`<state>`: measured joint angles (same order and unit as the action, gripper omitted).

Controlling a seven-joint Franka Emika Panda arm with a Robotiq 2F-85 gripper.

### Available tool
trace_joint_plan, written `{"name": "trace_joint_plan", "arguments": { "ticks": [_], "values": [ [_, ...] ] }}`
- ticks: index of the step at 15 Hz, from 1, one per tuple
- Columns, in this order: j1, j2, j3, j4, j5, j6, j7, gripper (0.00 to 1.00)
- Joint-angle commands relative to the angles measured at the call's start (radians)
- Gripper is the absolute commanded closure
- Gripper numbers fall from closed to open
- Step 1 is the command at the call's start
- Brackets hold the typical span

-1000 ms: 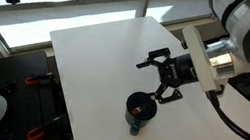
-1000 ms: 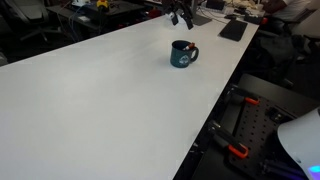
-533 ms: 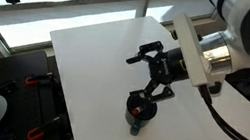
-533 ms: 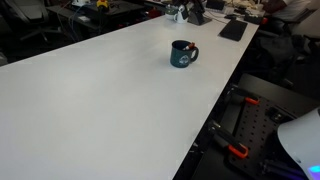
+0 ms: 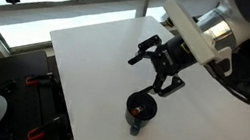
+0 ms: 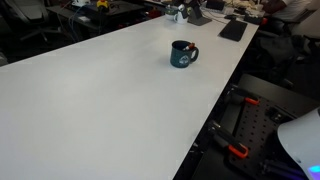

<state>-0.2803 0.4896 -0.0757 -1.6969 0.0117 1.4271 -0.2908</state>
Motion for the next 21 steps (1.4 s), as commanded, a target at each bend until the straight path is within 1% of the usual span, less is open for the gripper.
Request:
{"name": "trace_joint_plan", "arguments": {
  "ticks": [1, 3, 4, 5, 7, 12, 16, 21],
  "values": [
    [0.063, -0.116, -0.003, -0.215, -0.102, 0.206, -0.013, 0.0],
    [0.079, -0.098, -0.002, -0.273, -0.135, 0.292, -0.017, 0.0],
    [0.08, -0.069, 0.001, -0.284, -0.144, 0.306, -0.042, 0.0],
    [0.078, -0.063, -0.004, -0.218, -0.114, 0.251, -0.011, 0.0],
    [0.082, -0.046, -0.002, -0.259, -0.124, 0.289, -0.023, 0.0],
    [0.081, -0.04, -0.002, -0.262, -0.125, 0.292, -0.024, 0.0],
    [0.05, 0.01, -0.013, -0.201, -0.115, 0.263, -0.061, 0.0],
    [-0.013, 0.087, -0.033, -0.083, -0.122, 0.252, -0.147, 0.0]
  ]
}}
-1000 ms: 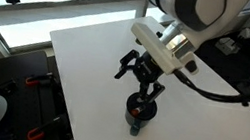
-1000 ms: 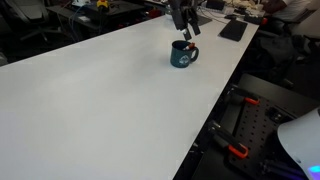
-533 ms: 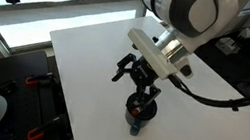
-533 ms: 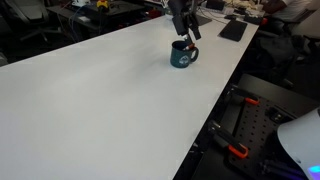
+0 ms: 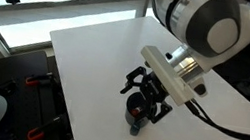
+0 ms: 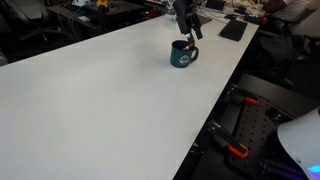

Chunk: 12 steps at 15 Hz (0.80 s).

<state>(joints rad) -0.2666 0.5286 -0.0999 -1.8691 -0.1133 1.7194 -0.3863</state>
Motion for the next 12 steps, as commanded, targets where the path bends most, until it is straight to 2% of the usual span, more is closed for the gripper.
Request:
{"name": "trace_joint_plan", "arguments": {
  "ticks": [1, 12],
  "values": [
    [-0.036, 0.066, -0.01, 0.116, 0.001, -0.044, -0.064, 0.0],
    [-0.059, 0.224, 0.014, 0.341, 0.013, -0.175, -0.079, 0.0]
  ]
}}
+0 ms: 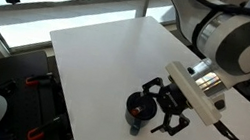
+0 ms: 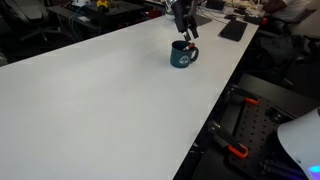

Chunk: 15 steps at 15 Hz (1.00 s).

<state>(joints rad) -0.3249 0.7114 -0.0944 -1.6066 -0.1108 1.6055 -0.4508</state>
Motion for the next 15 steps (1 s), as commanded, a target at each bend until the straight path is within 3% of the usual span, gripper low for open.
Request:
{"name": "trace_joint_plan", "arguments": {
  "ticks": [1, 7, 10, 11, 12, 15],
  "values": [
    [0.001, 0.051, 0.012, 0.094, 0.011, -0.069, -0.012, 0.0],
    [0.015, 0.094, 0.03, 0.153, 0.014, -0.129, 0.002, 0.01],
    [0.022, 0.107, 0.036, 0.171, 0.015, -0.152, 0.012, 0.12],
    [0.024, 0.111, 0.036, 0.176, 0.016, -0.156, 0.015, 0.21],
    [0.026, 0.115, 0.036, 0.18, 0.016, -0.159, 0.017, 0.21],
    [0.029, 0.12, 0.036, 0.192, 0.018, -0.172, 0.019, 0.52]
  ]
}}
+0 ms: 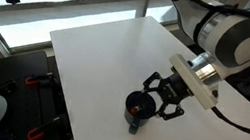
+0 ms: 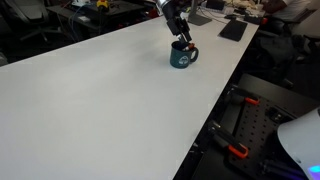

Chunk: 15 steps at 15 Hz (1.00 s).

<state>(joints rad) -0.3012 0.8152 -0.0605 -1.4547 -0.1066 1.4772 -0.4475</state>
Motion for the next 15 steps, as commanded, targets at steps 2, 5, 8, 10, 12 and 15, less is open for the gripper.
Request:
{"name": "trace_joint_plan", "arguments": {
  "ticks": [2, 5, 8, 10, 12, 15],
  "values": [
    [0.005, 0.018, 0.002, 0.045, 0.016, -0.05, 0.019, 0.58],
    [0.005, 0.018, 0.001, 0.048, 0.017, -0.051, 0.025, 0.43],
    [0.006, 0.025, 0.001, 0.053, 0.017, -0.058, 0.024, 0.26],
    [0.006, 0.026, 0.002, 0.052, 0.017, -0.058, 0.022, 0.28],
    [0.005, 0.027, 0.002, 0.052, 0.017, -0.057, 0.021, 0.4],
    [0.005, 0.028, 0.002, 0.053, 0.017, -0.061, 0.022, 0.45]
  ]
}}
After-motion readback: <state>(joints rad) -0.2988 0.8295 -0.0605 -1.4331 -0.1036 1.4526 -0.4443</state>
